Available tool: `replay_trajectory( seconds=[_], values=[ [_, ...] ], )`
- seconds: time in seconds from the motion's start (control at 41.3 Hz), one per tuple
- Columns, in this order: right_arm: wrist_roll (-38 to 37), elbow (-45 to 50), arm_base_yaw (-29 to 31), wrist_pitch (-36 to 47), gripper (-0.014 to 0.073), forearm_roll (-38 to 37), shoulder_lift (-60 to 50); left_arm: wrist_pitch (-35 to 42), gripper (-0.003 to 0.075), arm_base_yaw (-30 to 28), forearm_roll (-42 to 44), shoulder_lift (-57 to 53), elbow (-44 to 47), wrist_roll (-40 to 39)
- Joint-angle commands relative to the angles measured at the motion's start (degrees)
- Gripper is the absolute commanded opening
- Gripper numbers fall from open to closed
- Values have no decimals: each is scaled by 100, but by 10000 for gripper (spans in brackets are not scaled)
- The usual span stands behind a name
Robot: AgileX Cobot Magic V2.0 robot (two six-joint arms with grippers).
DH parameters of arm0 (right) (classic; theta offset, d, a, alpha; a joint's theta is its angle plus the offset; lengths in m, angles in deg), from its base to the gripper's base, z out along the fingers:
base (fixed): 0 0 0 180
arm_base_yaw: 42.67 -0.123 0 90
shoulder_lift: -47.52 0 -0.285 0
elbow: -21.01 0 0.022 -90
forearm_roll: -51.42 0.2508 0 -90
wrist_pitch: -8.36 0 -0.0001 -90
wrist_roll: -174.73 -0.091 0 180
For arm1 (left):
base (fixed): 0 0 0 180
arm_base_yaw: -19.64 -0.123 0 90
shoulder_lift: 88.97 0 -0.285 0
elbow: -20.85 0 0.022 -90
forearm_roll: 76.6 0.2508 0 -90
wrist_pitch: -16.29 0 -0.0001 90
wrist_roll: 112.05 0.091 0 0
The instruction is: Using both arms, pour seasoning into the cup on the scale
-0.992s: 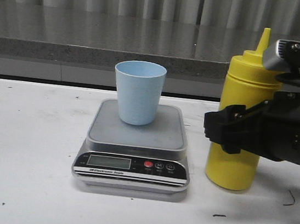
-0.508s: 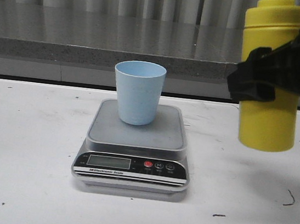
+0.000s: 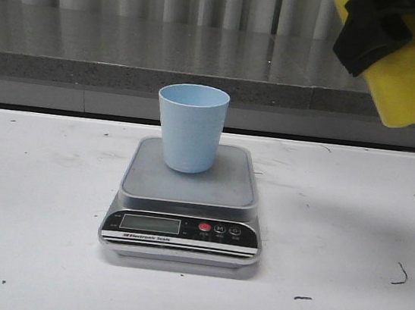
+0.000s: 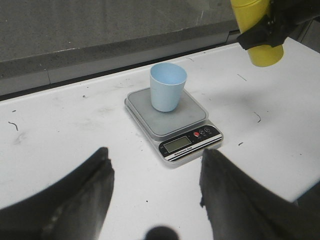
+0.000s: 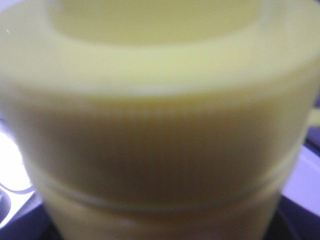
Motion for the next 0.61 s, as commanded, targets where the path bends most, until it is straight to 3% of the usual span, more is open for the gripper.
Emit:
replay_trajectory(
  seconds=[0.0, 0.242, 0.46, 0.581],
  values=[
    [67, -569, -220, -48, 342, -637, 58, 449, 388, 30, -23, 80, -129, -40],
    [67, -1482, -930, -1478, 342, -2274, 1020, 449, 388, 30, -23, 80, -129, -40],
    [67, -1574, -1434, -2275, 342, -4231, 1763, 449, 388, 30, -23, 80, -129, -40],
    [130, -1574, -1506, -2531, 342, -4860, 1994, 449, 388, 30, -23, 80, -129, -40]
  ],
)
